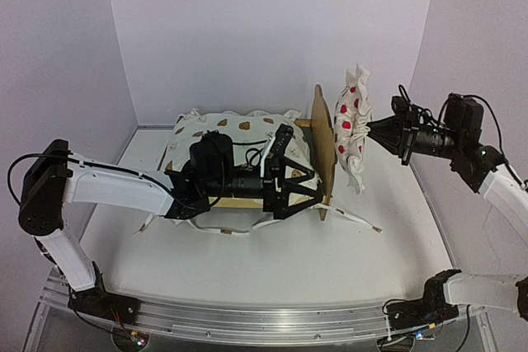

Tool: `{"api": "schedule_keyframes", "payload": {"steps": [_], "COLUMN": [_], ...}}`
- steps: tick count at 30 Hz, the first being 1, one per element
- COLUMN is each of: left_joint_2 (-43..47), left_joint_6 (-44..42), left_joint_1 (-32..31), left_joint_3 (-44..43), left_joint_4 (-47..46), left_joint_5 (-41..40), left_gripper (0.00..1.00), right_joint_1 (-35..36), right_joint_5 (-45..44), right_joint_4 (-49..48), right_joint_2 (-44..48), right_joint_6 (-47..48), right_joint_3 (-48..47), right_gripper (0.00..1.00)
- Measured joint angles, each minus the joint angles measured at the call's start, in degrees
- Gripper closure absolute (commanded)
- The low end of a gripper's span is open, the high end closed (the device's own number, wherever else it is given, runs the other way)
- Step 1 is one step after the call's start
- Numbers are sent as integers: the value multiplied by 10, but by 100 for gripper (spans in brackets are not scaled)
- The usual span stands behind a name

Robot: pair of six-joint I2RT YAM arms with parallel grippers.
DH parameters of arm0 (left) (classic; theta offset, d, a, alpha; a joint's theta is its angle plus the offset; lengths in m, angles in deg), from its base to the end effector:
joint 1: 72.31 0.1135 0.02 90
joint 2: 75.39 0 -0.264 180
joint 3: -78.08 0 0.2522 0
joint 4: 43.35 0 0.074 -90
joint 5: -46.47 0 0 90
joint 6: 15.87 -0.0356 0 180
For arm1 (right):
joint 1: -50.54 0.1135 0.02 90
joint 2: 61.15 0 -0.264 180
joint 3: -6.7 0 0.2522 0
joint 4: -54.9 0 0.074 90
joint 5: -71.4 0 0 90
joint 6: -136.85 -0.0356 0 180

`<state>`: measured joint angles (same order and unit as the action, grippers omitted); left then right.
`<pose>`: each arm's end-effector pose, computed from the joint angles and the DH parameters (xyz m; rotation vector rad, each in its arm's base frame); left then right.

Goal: Set up the pet bed

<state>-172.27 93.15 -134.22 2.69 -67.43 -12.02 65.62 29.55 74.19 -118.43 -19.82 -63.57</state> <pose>0.1675 -0.3533 0.2879 1.0734 1.3794 -1.4981 0.2057 0.0829 0.3816 0.1378 1.9777 1.7006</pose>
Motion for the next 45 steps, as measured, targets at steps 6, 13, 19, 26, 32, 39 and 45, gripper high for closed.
{"api": "schedule_keyframes", "payload": {"steps": [6,13,19,26,32,39,45], "left_joint_2": [-38,-45,-46,-45,-32,-24,-26], "left_joint_6": [50,55,49,22,9,0,-2], "left_joint_1": [48,56,56,56,60,62,63], "left_joint_3": [-44,-89,-93,-93,-74,-69,-74], "left_joint_4": [-53,-62,-61,-59,-62,-78,-87], "left_joint_5": [62,75,67,31,20,34,58], "left_gripper": [0,1,3,0,2,27,80], "right_joint_1": [50,91,112,125,125,129,134], "right_joint_5": [17,22,22,22,22,23,23], "right_joint_4": [-47,-68,-87,-91,-91,-94,-96], "right_joint_2": [-31,-51,-58,-64,-64,-65,-66], "right_joint_6": [-11,-9,-9,-9,-9,-9,-9], "right_joint_3": [-8,-30,-31,-31,-31,-31,-31], "right_gripper": [100,100,100,100,100,100,100]}}
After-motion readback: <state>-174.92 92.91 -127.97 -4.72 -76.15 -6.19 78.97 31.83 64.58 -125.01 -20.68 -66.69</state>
